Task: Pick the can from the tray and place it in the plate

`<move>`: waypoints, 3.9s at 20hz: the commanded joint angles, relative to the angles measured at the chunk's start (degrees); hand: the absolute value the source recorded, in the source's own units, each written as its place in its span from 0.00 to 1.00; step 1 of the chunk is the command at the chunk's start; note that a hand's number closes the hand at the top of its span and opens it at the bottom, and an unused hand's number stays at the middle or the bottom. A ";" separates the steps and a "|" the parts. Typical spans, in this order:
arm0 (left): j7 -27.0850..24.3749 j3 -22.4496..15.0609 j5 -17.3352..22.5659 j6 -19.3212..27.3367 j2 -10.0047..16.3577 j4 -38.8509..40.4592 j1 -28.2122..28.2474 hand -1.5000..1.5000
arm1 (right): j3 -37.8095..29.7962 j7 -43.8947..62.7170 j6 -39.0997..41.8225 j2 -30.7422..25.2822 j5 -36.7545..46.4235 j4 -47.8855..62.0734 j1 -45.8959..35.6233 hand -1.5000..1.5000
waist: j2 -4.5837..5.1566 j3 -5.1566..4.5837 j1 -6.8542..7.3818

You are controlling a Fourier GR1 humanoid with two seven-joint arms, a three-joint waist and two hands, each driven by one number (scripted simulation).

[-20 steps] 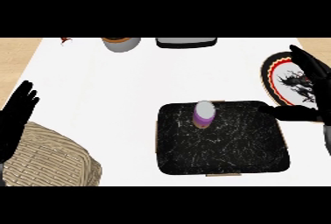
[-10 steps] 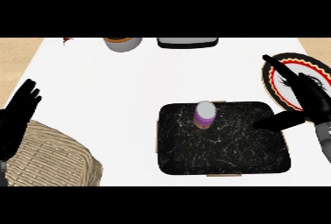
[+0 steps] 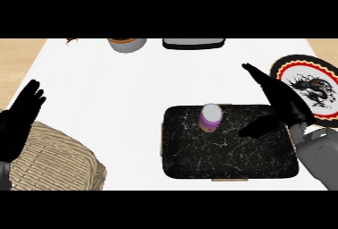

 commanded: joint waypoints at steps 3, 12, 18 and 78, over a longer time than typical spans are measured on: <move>2.08 -8.68 2.67 -0.86 -10.02 2.84 3.03 0.50 | 4.55 6.58 0.73 5.07 1.48 -0.13 -0.47 0.00 | 1.28 -2.32 -0.93; 1.32 -8.79 2.84 -0.91 -9.65 3.63 3.20 0.50 | 6.57 10.71 0.02 8.50 4.59 0.85 -2.69 0.00 | 1.30 -2.30 -1.24; 0.66 -9.63 2.32 0.00 -9.88 2.82 5.24 0.50 | 8.64 13.79 -0.37 8.41 9.07 3.46 -2.86 0.00 | 1.25 -2.28 -0.92; -1.01 -9.00 5.97 1.89 -6.64 0.46 6.89 0.50 | -11.15 -25.70 -34.40 -1.63 -2.36 -10.94 25.26 1.00 | 1.82 -1.78 -3.14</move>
